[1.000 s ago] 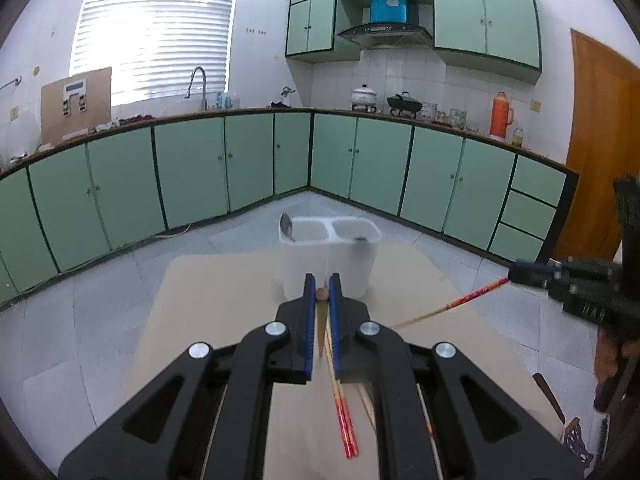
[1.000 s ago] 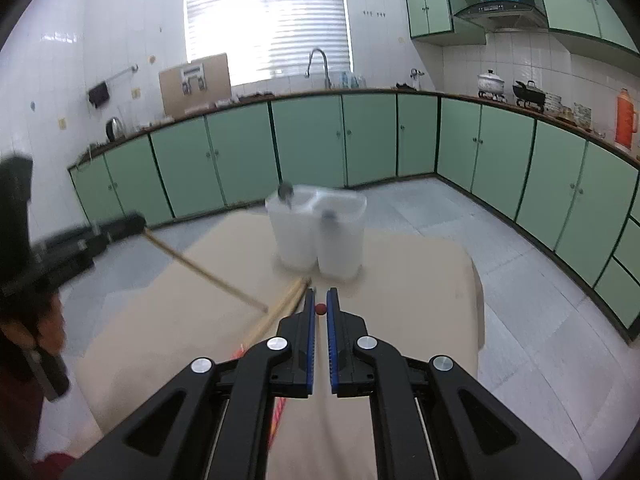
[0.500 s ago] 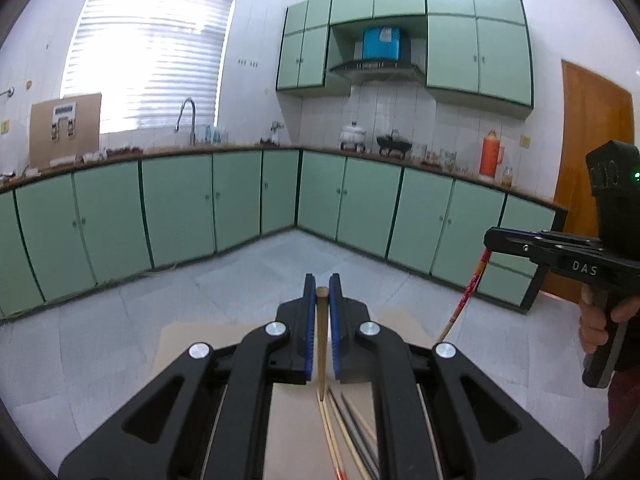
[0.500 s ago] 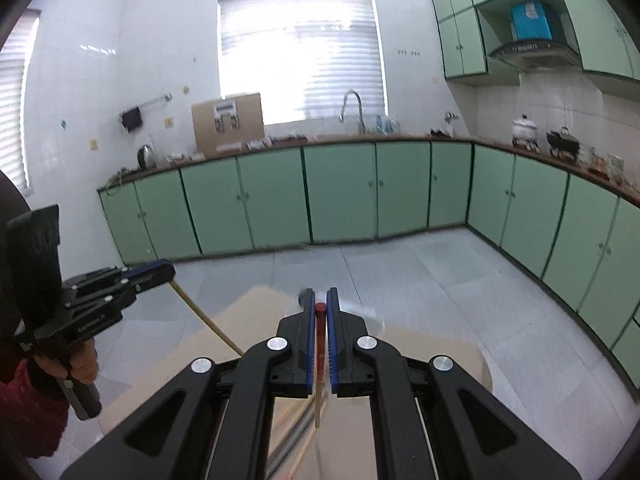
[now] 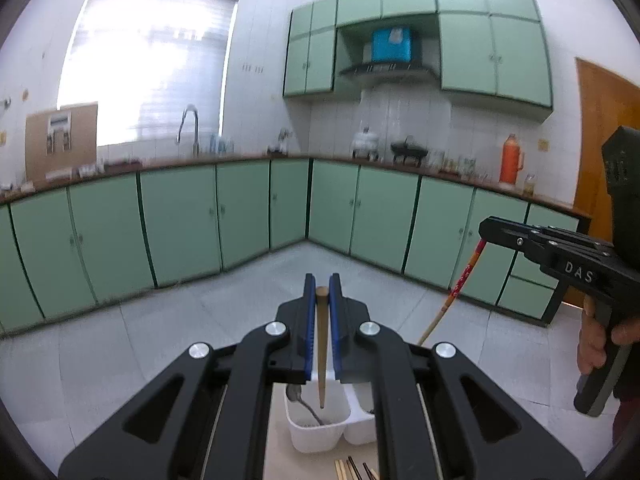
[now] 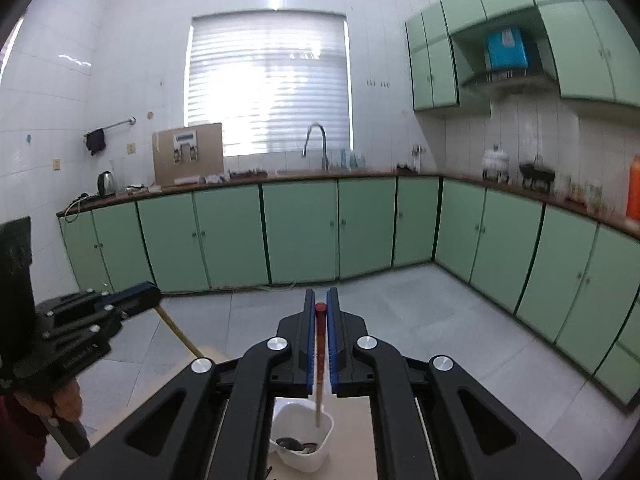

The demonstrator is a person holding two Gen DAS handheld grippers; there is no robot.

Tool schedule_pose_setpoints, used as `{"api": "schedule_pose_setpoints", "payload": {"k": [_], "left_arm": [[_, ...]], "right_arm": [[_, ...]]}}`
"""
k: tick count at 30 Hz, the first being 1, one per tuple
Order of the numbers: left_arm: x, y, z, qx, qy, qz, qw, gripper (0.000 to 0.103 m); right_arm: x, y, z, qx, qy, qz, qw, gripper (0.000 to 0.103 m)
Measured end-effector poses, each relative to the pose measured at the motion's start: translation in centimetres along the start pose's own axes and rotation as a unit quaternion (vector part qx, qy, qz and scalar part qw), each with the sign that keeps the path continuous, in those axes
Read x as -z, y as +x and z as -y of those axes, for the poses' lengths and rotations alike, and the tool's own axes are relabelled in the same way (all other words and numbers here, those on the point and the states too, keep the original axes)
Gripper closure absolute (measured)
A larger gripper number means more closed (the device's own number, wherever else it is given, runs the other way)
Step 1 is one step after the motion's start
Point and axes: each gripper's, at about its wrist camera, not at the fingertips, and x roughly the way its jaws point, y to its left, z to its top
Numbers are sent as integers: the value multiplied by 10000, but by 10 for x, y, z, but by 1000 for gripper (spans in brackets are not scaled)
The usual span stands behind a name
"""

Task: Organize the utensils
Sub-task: 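Carry both chopsticks over the white holder and drop them in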

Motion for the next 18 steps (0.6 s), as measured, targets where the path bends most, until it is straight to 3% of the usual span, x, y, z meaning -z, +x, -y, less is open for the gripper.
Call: {"api": "schedule_pose_setpoints", "payload": {"k": [8,10,12,14,17,18], "left_arm": [[38,41,-16,-121,-88,-529,9985,95],[44,42,-19,-156,-86,-593,9981,78],[49,38,-24,-203,-134,-566,9981,66],[53,31,-28,-221,-195,-527,9982,61],[62,11,-33,-324,-248,-373,9985,44],[66,2,-33,-363,-225,-322,9986,38]], "right_arm": [[48,36,2,34,19,-501,9987,97],[57,35,3,23,97,-552,9984,96],[62,26,2,57,144,-518,9985,89],[66,15,2,177,151,-411,9989,68],[73,-6,2,343,185,-225,9990,45],[78,-14,1,395,204,-177,9989,42]]}}
